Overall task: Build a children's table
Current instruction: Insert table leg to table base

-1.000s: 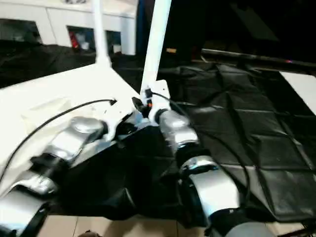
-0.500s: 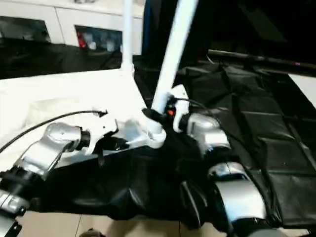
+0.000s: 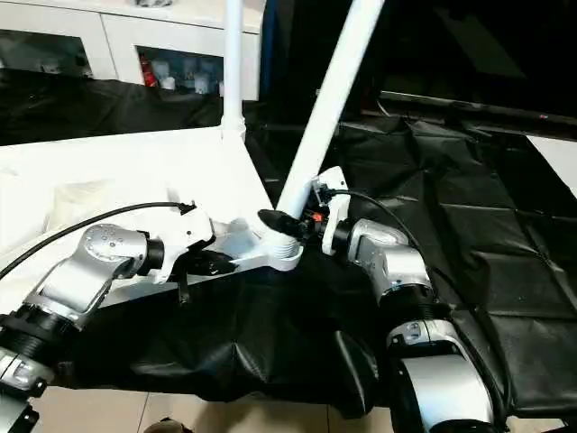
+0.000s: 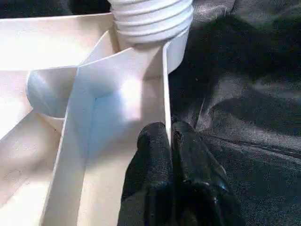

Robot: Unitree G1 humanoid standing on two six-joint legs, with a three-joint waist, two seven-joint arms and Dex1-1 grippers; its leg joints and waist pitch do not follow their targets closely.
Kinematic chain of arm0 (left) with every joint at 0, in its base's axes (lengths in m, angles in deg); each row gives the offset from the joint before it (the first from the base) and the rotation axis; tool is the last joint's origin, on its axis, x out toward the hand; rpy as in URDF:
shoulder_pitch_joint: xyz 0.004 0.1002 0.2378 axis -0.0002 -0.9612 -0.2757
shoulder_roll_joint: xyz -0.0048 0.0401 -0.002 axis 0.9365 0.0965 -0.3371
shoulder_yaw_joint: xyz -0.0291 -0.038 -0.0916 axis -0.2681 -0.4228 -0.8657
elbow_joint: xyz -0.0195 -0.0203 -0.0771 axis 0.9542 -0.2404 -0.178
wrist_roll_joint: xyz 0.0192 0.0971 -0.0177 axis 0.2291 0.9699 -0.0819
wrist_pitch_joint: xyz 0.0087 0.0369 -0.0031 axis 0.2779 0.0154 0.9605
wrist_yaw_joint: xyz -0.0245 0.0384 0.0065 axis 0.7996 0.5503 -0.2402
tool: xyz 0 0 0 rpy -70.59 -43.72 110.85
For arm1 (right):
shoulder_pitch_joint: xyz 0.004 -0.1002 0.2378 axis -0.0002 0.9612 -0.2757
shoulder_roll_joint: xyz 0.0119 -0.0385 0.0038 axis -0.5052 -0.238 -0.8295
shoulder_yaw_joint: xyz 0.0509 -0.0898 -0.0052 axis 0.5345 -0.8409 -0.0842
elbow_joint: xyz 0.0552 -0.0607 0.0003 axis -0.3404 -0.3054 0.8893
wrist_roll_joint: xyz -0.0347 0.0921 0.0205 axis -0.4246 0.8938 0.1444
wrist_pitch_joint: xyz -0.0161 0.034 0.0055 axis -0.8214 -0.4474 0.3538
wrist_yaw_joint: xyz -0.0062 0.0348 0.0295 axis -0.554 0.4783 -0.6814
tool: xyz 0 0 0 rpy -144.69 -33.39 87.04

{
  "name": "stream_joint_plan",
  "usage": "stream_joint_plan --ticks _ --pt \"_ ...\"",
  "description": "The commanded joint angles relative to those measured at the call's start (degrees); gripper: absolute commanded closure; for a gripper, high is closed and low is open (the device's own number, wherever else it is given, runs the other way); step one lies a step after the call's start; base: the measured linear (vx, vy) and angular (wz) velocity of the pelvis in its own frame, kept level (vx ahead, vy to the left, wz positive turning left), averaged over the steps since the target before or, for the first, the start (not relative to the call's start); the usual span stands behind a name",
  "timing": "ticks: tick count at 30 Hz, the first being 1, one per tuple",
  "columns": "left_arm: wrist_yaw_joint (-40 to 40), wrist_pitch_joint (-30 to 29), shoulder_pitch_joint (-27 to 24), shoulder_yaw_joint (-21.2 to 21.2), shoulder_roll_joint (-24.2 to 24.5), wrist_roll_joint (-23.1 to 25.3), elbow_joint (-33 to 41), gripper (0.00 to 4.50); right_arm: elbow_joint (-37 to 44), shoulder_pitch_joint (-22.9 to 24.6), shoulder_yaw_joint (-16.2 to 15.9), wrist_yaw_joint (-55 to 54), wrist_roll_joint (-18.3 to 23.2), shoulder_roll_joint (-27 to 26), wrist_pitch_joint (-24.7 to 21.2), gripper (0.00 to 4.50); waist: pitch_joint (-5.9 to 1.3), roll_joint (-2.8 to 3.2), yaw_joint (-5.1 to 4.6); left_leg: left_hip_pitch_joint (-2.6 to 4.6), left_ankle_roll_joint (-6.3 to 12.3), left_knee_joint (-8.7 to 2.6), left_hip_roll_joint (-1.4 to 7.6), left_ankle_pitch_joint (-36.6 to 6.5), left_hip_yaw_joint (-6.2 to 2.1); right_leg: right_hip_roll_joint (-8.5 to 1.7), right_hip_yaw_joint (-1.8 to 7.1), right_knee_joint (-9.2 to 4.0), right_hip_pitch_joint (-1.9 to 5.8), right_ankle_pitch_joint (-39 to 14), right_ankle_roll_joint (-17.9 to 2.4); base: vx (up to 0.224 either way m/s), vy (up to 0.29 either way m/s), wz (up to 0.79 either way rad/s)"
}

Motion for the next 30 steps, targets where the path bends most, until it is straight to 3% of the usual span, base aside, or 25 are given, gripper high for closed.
stream_joint_plan --ticks 1,5,13,15,16,24,30 --pt "0.88 2.57 0.12 -1.28 -1.62 -3.42 4.73 4.5 0.07 1.69 -0.02 -1.49 -0.93 0.66 -1.1 2.6 -3.82 0.82 0.08 0.77 0.21 -2.91 0.35 -8.44 0.53 -2.67 2.72 -3.34 3.39 -0.19 -12.54 0.0 0.0 0.0" --pt "1.73 2.69 -0.45 -1.11 -1.31 -3.79 5.54 4.5 0.87 2.54 0.26 -2.29 -1.02 0.66 -1.01 2.6 -3.86 0.86 0.11 0.77 0.67 -2.82 0.31 -7.66 0.53 -2.61 2.7 -3.2 3.44 1.47 -12.74 0.0 0.0 0.0" --pt "2.27 2.51 -0.9 -1.24 -0.8 -3.79 6.33 4.5 1.98 4.54 -0.35 -2.35 -0.81 1.08 -1.84 2.6 -3.75 0.94 0.18 0.83 0.11 -2.9 0.34 -9.54 0.48 -2.68 2.74 -3.45 3.4 -1.4 -12.19 0.0 0.0 0.0" --pt "2.08 2.54 -0.85 -1.35 -0.73 -3.66 6.18 4.5 2.04 5.09 -0.08 -3.12 -1.03 1.12 -1.12 2.6 -3.79 0.9 0.16 0.83 0.1 -2.86 0.34 -9.32 0.46 -2.67 2.73 -3.36 3.4 -0.95 -12.23 0.0 0.0 0.0" --pt "1.83 2.55 -0.81 -1.51 -0.75 -3.56 6.03 4.5 1.83 5.45 0.31 -3.72 -0.91 1.02 -0.49 2.6 -3.81 1.29 0.19 0.85 0.0 -2.84 0.33 -9.46 0.44 -2.71 2.74 -3.32 3.36 -0.86 -12.33 0.0 0.0 0.0" --pt "-0.51 2.66 0.06 -2.21 -1.5 -2.65 4.38 4.5 -0.24 8.96 3.41 -5.67 1.13 -0.7 3.26 2.6 -3.8 1.23 0.16 0.89 -0.02 -2.85 0.37 -10.89 0.42 -2.75 2.74 -3.47 3.36 -1.58 -12.49 0.0 0.0 0.0" --pt "-1.3 3.05 0.48 -2.31 -1.54 -2.12 3.53 4.5 1.5 11.94 1.85 -6.63 -0.54 -0.06 5.89 2.6 -3.8 1.34 0.29 0.95 -0.14 -2.86 0.35 -11.43 0.38 -2.63 2.7 -3.49 3.36 -1.61 -12.46 0.0 0.0 0.0"
